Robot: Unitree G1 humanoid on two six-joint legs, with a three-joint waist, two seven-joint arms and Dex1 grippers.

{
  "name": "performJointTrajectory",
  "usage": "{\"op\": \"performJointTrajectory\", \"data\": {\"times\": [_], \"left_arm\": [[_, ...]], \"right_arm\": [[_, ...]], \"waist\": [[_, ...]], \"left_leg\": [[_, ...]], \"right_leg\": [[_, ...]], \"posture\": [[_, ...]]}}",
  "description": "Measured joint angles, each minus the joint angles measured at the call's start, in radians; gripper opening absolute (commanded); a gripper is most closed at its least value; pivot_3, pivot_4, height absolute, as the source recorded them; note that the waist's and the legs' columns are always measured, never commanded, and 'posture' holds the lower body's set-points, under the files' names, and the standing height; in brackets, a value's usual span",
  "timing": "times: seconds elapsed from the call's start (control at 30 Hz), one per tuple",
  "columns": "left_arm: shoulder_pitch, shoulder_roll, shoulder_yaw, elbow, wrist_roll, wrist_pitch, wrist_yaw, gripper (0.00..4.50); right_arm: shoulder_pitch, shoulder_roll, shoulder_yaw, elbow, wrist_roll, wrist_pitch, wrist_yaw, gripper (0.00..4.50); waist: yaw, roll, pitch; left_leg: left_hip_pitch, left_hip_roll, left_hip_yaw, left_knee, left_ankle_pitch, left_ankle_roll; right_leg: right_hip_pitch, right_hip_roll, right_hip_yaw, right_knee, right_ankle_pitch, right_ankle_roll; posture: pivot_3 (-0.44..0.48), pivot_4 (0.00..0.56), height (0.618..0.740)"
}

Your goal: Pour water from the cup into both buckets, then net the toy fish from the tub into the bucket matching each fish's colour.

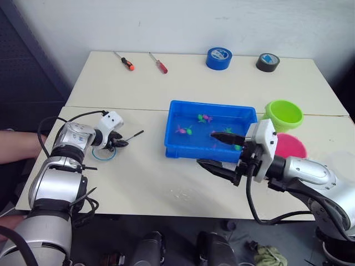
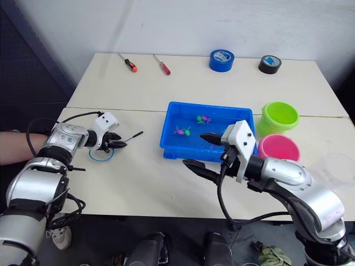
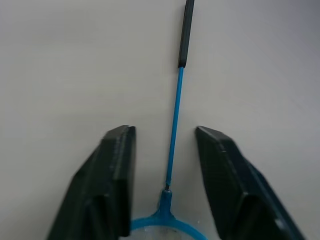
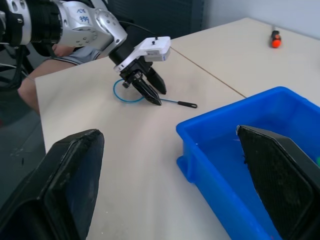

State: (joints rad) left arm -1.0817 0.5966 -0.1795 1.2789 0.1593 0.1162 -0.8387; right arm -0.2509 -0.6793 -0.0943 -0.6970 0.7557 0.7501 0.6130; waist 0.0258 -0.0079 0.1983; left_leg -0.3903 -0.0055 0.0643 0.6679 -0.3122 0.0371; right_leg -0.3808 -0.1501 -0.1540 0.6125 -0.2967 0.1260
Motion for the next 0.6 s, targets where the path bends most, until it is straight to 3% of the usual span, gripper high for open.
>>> {"op": "performJointTrajectory", "data": {"times": [0.07,0.2,0.4,0.43,0.47,0.6], "left_arm": [[0.000,-0.001,0.012,0.009,0.000,-0.004,0.001,0.13],[0.005,0.012,0.045,0.013,-0.015,0.001,-0.043,0.05],[0.044,0.099,0.084,-0.137,-0.082,-0.004,-0.301,0.05],[0.052,0.111,0.084,-0.193,-0.097,0.000,-0.343,0.05],[0.119,0.148,0.086,-0.398,-0.149,0.039,-0.444,0.05],[0.269,0.202,0.070,-0.885,-0.289,0.177,-0.640,0.05]], "right_arm": [[0.015,-0.008,-0.002,-0.008,0.001,0.000,-0.007,4.50],[0.033,-0.028,-0.011,-0.008,0.023,0.015,-0.001,4.50],[0.037,-0.114,-0.049,-0.007,0.071,0.033,0.078,4.50],[0.036,-0.122,-0.051,-0.006,0.075,0.034,0.089,4.50],[0.030,-0.145,-0.055,-0.004,0.082,0.034,0.115,4.50],[0.000,-0.188,-0.074,0.018,0.098,0.034,0.177,4.50]], "waist": [[-0.001,0.000,0.000],[-0.002,0.000,0.000],[-0.004,-0.003,0.002],[-0.004,-0.003,0.002],[-0.006,-0.003,0.002],[-0.003,-0.003,0.002]], "left_leg": [[0.000,0.000,0.000,0.000,0.000,0.000],[0.000,0.000,0.000,0.000,0.000,0.000],[-0.001,0.001,0.000,0.000,0.000,0.000],[-0.001,0.001,0.000,0.000,0.000,0.000],[-0.001,0.001,-0.001,0.000,0.000,0.000],[-0.001,0.001,-0.002,0.003,-0.001,0.001]], "right_leg": [[0.000,0.000,0.000,0.000,0.000,0.000],[0.000,0.000,0.000,0.000,0.000,0.000],[-0.003,0.001,0.001,0.001,0.000,0.000],[-0.003,0.001,0.002,0.001,0.000,0.000],[-0.004,0.000,0.004,0.000,0.000,0.000],[-0.002,0.000,0.007,0.000,0.000,0.000]], "posture": [[0.000,0.150,0.740],[0.000,0.150,0.740],[0.000,0.150,0.740],[0.000,0.150,0.740],[0.000,0.150,0.740],[0.000,0.150,0.740]]}}
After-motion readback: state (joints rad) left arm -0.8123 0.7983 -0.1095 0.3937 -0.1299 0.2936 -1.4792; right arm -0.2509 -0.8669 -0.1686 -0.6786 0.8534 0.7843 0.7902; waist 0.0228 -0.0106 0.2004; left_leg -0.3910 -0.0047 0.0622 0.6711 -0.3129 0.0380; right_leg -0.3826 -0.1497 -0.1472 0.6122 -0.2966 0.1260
